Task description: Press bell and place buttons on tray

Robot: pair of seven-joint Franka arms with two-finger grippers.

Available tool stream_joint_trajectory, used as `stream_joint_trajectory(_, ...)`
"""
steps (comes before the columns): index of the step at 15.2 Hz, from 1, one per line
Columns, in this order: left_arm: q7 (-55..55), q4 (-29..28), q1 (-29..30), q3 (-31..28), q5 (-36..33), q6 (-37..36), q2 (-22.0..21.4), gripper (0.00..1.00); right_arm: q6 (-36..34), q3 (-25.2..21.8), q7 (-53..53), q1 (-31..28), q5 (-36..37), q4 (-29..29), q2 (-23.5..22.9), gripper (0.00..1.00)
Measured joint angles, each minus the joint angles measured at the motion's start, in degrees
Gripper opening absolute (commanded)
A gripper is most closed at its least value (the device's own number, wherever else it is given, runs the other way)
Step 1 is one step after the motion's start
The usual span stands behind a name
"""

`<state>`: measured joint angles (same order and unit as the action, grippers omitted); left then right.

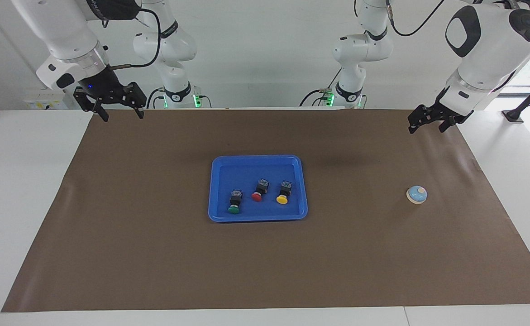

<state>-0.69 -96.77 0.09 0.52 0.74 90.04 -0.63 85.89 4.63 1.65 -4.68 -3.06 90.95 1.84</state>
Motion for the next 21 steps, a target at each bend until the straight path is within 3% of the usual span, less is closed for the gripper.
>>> stream_joint_trajectory(1, 1.28, -0.08, 0.0, -0.01, 0.0, 0.07, -0.02, 0.04, 0.0, 0.0, 0.0, 0.0, 0.0, 0.0, 0.0, 1.0)
stream_joint_trajectory(2, 2.17, -0.45, 0.01, -0.02, 0.0, 0.41, -0.08, 0.0, 0.0, 0.0, 0.0, 0.0, 0.0, 0.0, 0.0, 1.0)
stream_joint_trajectory(8, -3.44, -11.12, 1.92, -0.84, -0.02, 12.0, -1.84, 0.0, 0.0, -0.02, 0.0, -0.04, 0.01, 0.01, 0.0, 1.0)
stream_joint_trajectory(12, -7.97, -17.32, 4.74, -1.11, -0.02, 22.04, 1.51, 0.0, 0.0, -0.09, 0.0, -0.13, 0.45, 0.02, 0.0, 1.0)
stream_joint_trajectory(15, -8.67, -18.42, 5.25, -1.1, -0.02, 28.28, 5.82, 0.0, 0.0, -0.08, 0.0, -0.13, 1.31, 0.02, 0.0, 1.0)
stream_joint_trajectory(21, -8.8, -18.72, 6.13, -1.1, -0.02, 35.55, 10.49, 0.0, 0.0, 0.09, 0.0, -0.04, 3.42, 0.05, 0.0, 1.0)
